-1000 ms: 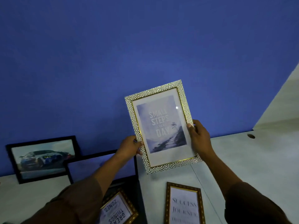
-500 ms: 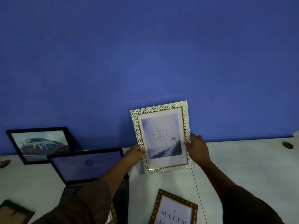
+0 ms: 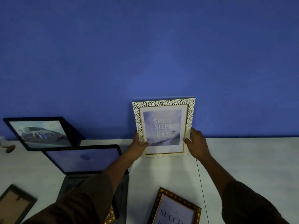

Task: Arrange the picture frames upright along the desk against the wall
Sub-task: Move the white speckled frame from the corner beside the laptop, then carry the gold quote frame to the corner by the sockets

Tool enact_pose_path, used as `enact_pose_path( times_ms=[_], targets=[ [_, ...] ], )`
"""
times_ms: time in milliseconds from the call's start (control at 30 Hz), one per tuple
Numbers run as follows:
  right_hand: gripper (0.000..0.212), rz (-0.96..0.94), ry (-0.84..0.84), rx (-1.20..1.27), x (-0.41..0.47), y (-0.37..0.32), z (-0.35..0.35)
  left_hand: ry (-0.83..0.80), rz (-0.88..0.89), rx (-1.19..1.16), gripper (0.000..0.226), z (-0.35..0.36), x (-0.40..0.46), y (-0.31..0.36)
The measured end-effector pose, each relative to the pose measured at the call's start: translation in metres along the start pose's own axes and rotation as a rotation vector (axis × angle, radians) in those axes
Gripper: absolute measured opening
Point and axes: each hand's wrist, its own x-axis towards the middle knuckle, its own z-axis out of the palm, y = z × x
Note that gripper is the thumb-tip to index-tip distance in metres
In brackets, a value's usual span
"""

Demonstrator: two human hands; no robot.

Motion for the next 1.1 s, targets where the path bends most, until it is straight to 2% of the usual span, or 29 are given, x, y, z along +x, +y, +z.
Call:
enact_pose_path(
  times_ms=[67,200,300,400,533,667,767,1100],
  targets=[
    [0.045,-0.007,-0.010,0.027,0.002,0.000,0.002,-0.007,-0.016,0.001,0.080,-0.003,0.007,-0.003],
    [0.055,0.022,0.003,0.093,-0.003,-0.001,0.004,0.036,-0.059,0.061,0.105,0.002,0.012,-0.003],
    [0.063,0.128,0.066,0.157,-0.024,0.001,0.003,0.081,-0.058,0.093,0.098,0.015,-0.002,0.003],
    [0.061,0.182,0.080,0.200,-0.055,0.010,0.005,0.072,-0.112,0.136,0.094,0.020,-0.018,-0.009],
    [0.059,0.284,0.074,0.169,-0.120,0.033,0.013,-0.038,-0.142,0.146,0.092,0.028,-0.060,-0.044],
    [0.061,0.378,0.033,0.103,-0.191,0.049,0.031,-0.160,-0.291,0.226,0.095,0.041,-0.117,-0.080],
    [0.062,0.415,0.041,0.086,-0.237,0.055,0.046,-0.238,-0.320,0.213,0.097,0.046,-0.155,-0.109],
    [0.055,0.535,0.039,0.080,-0.309,0.049,0.076,-0.298,-0.358,0.222,0.091,0.050,-0.206,-0.153]
  ],
)
